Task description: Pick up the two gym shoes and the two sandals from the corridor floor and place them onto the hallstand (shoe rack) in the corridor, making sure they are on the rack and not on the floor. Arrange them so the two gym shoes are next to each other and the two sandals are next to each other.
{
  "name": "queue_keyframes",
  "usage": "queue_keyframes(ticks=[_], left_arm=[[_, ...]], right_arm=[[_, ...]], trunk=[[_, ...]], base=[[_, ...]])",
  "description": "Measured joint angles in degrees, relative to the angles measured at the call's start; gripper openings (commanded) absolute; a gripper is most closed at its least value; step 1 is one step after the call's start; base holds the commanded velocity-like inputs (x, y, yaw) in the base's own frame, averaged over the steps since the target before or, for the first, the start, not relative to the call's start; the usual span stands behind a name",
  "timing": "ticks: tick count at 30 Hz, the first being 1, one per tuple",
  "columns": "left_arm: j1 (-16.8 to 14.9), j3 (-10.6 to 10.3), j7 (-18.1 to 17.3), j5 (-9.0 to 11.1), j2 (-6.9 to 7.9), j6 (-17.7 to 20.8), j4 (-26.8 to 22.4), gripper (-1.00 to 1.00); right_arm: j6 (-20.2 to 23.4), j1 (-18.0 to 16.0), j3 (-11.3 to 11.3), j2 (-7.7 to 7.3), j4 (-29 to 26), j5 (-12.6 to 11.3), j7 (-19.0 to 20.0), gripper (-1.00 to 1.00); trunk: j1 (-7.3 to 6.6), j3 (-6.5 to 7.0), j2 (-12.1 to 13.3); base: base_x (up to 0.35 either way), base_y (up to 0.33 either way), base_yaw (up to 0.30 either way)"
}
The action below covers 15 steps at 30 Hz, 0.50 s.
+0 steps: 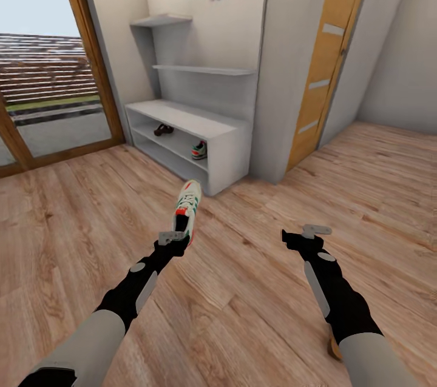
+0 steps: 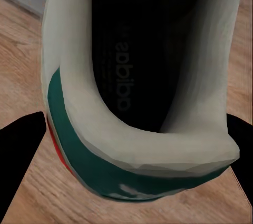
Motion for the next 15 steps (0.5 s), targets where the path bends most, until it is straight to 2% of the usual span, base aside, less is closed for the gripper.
queue_keyframes(ticks=[8,15], left_arm=[[0.0,0.0,0.0,0.0,0.00,0.0,0.0,-1.00],[0.0,0.0,0.0,0.0,-0.06,0.0,0.0,-1.00]], right_arm=[[0.0,0.0,0.0,0.00,0.0,0.0,0.0,1.00],[0.0,0.0,0.0,0.00,0.0,0.0,0.0,1.00]], trunk=[[0.00,0.00,0.0],[-0.02,0.00,0.0]], base=[[0.009,0.000,-0.253],[0.189,-0.126,-0.253]])
